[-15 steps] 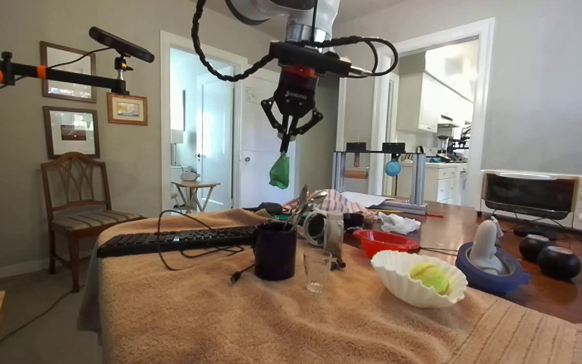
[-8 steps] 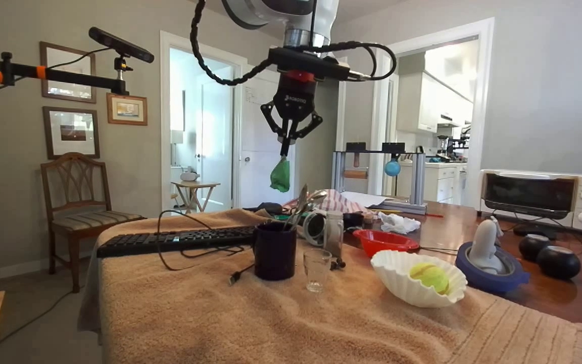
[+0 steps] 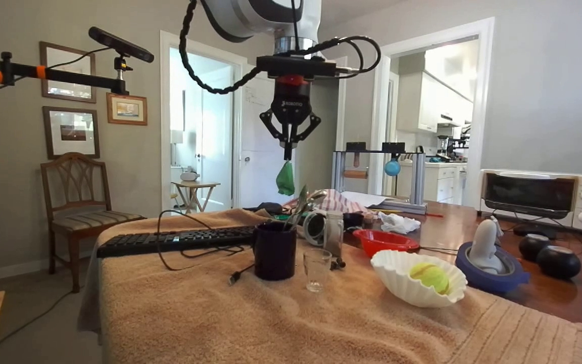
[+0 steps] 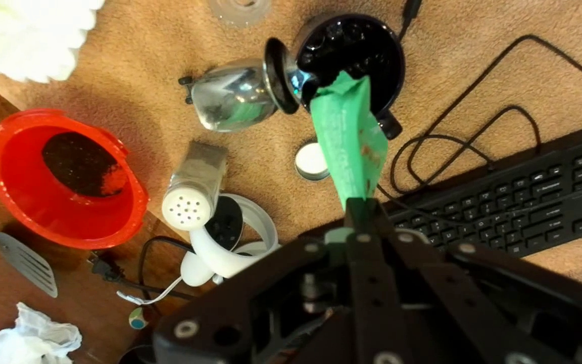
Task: Put the objects on the white plate into the black cup
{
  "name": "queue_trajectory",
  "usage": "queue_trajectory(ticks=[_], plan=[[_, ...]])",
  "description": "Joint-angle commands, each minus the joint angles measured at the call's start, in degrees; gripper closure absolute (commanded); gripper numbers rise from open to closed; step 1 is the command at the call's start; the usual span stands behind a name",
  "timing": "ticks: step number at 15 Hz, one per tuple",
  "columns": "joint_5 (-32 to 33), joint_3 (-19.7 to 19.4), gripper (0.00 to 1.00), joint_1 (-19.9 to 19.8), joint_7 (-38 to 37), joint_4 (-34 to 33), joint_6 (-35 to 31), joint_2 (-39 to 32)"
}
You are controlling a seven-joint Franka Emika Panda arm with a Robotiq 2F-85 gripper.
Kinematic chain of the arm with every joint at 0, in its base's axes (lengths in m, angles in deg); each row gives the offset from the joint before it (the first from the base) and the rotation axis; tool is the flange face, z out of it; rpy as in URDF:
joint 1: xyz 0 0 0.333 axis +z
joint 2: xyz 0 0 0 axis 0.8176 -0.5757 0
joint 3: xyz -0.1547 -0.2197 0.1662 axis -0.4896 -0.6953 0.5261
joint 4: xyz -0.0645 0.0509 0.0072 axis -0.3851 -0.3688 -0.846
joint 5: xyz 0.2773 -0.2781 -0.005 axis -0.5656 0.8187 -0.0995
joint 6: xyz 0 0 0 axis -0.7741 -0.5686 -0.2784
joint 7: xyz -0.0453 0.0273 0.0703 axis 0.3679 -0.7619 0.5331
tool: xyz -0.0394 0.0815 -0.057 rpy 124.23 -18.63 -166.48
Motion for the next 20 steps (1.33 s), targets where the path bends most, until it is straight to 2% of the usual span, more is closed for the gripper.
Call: queue_trajectory(ticks=[1,9,14,20], plan=[[3.72,0.79,1.00,1.23,-5.97,2.51,-0.77,0.83],[6.87,0.64,1.00,1.31,-13.23,6.47,-1.16,0.61],[7.01,-0.24,1.00,0.61,-13.55,6.02,-2.41,-1.78],[8.68,-0.65,1.00,0.20,-13.73,5.14,-7.35,-5.55]])
